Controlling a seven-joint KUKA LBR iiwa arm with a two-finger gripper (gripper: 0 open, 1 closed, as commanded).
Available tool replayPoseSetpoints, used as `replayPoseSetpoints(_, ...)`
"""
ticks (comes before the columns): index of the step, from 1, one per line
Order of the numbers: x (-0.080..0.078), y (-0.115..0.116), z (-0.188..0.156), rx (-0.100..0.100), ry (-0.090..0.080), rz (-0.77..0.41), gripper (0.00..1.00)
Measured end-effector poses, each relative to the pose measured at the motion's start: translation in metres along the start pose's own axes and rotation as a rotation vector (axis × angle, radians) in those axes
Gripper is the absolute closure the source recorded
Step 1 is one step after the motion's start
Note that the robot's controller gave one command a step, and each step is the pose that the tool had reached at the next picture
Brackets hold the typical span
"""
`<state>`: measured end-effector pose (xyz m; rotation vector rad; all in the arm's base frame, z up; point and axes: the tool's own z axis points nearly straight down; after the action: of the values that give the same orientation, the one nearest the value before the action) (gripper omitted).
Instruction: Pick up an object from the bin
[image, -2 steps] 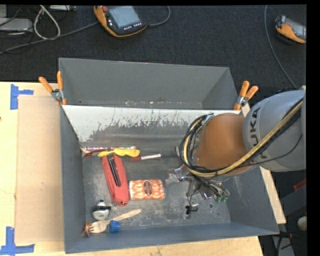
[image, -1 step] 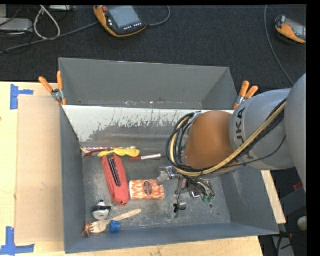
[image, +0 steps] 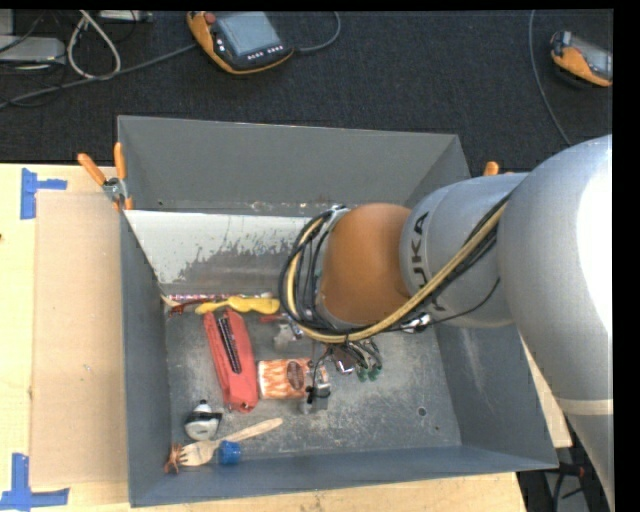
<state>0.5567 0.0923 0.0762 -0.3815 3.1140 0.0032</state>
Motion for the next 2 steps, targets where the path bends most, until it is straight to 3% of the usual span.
replayPoseSetpoints(1, -0.003, 0.0017, 0.0003, -0.001, 0.011, 0.26, 1.0)
replayPoseSetpoints(2, -0.0029, 0.0018, 0.0004, 0.0, 0.011, 0.259, 1.0)
